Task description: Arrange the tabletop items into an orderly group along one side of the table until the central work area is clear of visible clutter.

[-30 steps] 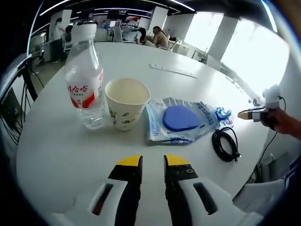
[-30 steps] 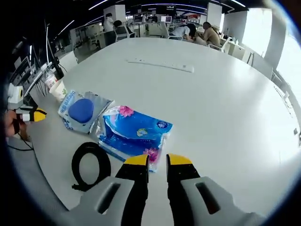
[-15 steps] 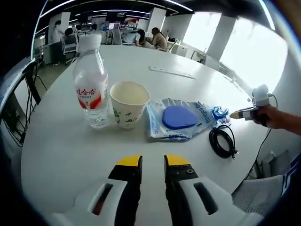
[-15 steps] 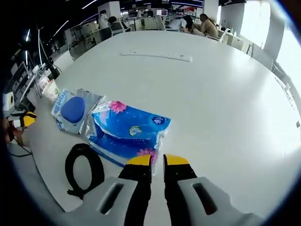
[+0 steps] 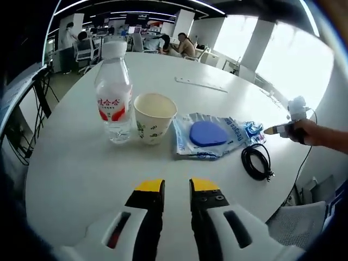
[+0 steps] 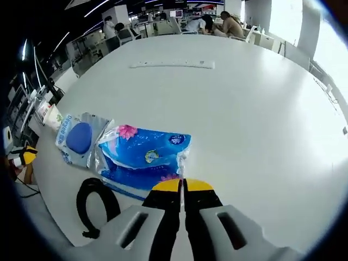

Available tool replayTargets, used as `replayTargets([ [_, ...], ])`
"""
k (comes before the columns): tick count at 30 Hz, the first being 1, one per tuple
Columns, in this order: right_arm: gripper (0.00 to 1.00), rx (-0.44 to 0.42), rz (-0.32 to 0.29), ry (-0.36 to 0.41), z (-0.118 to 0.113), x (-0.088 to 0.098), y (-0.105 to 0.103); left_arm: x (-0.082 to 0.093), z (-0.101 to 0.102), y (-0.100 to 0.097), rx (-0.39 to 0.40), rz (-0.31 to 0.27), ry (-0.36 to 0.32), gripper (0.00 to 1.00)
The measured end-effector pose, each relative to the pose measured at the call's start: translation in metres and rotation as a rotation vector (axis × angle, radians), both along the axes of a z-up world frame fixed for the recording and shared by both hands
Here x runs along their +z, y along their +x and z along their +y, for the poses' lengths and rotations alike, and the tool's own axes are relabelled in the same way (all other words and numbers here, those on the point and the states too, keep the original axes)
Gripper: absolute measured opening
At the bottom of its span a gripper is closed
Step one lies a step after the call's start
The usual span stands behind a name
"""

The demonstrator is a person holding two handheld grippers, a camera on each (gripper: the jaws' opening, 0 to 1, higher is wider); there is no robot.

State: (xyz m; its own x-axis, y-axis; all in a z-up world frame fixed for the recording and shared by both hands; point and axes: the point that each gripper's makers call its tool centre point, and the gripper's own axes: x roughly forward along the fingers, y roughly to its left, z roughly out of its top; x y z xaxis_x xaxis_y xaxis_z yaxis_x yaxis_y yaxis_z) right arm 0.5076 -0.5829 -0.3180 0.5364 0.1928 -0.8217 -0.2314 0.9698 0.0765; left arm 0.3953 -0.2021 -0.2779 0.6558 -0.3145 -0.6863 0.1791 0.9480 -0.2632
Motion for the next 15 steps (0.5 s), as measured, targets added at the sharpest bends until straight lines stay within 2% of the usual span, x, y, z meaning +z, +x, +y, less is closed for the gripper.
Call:
replayTargets([
  [12,0.0,-0.072,0.001,0.017,-0.009,0.002,0.011,0.003,-0.001,0.003,0.003,-0.002,-0.006,0.16],
  [15,0.0,-0.063,0.0,0.005,-0.011,0.002,0.013,0.003,0.001,0.004,0.007,-0.002,-0.006,0.16],
])
